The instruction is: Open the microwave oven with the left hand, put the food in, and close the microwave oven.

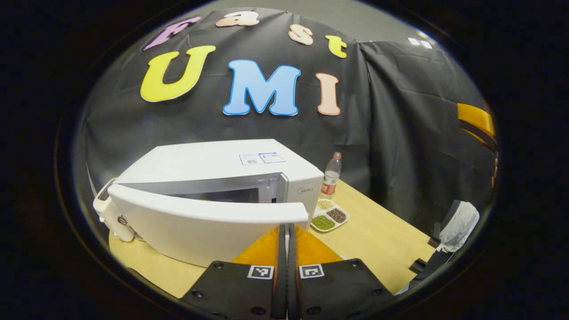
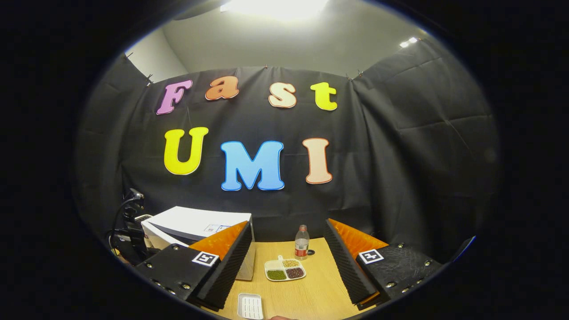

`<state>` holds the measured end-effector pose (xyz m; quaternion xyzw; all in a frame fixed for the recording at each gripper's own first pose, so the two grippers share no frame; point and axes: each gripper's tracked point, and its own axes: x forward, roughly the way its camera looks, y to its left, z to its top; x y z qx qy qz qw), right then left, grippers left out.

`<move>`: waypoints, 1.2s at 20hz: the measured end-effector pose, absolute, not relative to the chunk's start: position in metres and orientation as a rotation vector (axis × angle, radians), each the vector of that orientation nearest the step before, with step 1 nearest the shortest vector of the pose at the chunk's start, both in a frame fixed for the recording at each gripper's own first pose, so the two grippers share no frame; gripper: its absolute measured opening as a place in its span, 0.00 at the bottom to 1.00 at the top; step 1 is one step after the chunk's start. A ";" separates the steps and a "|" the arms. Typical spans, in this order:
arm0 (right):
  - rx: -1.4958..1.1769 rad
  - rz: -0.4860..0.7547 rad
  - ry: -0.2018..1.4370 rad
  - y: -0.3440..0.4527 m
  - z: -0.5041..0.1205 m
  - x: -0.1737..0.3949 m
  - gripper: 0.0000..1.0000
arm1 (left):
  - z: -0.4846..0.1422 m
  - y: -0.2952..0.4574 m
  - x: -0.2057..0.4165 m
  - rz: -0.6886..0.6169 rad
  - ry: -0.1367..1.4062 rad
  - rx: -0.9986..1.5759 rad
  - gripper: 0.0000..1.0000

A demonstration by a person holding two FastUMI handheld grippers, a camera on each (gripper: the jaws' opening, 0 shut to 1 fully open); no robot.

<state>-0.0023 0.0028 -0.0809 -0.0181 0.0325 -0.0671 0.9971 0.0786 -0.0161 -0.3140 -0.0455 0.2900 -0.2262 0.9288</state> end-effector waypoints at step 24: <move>-0.047 -0.174 0.118 -0.026 -0.098 0.022 0.98 | -0.339 -0.030 0.154 -0.331 0.591 -0.142 0.07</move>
